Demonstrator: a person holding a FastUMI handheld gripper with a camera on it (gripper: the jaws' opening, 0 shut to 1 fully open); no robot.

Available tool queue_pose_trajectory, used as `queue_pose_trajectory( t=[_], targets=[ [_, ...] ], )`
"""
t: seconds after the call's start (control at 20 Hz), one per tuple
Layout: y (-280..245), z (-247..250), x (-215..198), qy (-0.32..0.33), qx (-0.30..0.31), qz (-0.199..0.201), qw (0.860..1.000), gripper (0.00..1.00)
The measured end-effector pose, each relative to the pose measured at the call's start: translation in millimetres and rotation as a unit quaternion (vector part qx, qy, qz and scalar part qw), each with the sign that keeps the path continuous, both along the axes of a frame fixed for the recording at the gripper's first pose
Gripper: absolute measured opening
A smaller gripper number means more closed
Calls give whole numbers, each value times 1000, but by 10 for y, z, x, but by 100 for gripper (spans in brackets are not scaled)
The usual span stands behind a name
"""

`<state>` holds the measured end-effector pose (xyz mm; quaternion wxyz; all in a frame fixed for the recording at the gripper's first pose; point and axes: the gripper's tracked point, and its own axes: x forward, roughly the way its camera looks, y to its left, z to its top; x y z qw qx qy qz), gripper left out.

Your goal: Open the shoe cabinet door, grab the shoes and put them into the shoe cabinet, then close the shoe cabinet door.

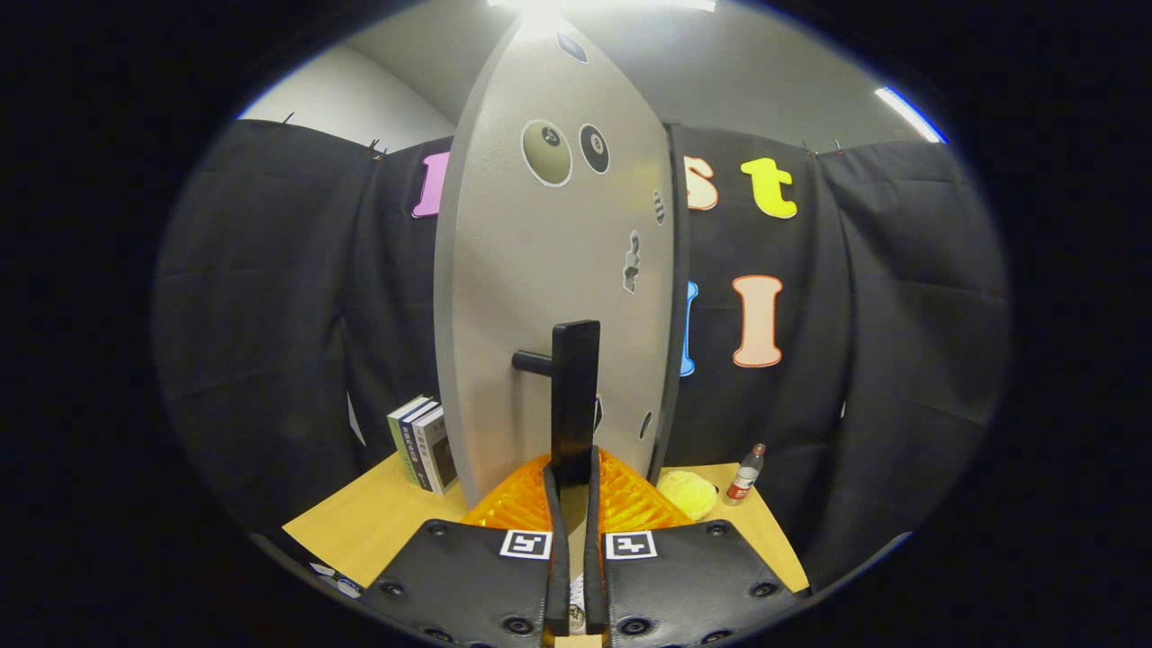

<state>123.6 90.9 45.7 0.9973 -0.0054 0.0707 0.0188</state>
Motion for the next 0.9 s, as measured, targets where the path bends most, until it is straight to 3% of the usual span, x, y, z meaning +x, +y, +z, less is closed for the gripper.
queue_pose_trajectory(
  t=[0.6,0.75,0.9],
  targets=[
    [-882,76,-65,-37,-23,-57,997,7],
    [-676,95,-46,-51,13,-18,998,7],
    [-771,83,-103,-48,2,-34,998,7]
  ],
)
